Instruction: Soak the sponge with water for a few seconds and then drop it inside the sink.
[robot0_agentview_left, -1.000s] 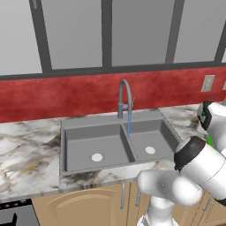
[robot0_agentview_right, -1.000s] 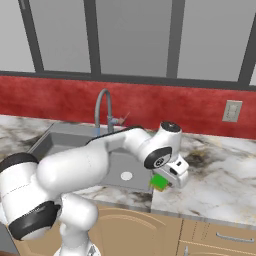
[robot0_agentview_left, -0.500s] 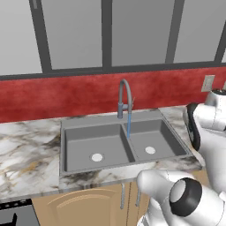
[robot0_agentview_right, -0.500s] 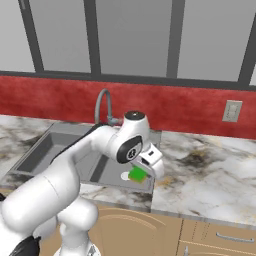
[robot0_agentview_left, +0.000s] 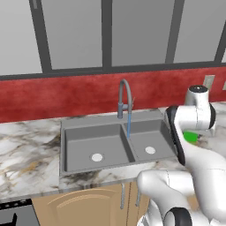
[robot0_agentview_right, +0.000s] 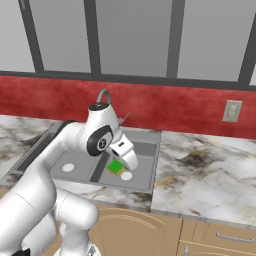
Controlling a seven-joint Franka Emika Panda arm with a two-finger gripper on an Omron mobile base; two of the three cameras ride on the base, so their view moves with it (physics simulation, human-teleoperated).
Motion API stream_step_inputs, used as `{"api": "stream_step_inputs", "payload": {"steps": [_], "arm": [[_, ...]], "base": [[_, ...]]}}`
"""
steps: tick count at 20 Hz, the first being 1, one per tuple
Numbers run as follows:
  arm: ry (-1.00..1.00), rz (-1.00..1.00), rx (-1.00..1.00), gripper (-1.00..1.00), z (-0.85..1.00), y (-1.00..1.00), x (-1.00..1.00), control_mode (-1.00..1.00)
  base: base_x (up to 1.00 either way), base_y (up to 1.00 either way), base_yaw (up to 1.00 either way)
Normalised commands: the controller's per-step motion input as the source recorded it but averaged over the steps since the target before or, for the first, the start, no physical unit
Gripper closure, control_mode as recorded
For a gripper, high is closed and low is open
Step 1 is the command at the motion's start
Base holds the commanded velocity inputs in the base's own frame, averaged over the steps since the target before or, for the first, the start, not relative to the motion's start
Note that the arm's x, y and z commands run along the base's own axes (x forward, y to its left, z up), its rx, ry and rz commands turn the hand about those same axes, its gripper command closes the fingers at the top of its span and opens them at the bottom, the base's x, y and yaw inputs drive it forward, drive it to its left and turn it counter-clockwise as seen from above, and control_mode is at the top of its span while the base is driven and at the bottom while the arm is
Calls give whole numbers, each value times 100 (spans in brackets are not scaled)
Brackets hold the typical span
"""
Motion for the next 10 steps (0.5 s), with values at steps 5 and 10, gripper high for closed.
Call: {"api": "stream_step_inputs", "payload": {"steps": [5,10], "arm": [[0,-9,-4,100,12,31,0,-100],[0,-7,-4,100,20,29,0,-100]], "base": [[0,0,0],[0,0,0]]}}
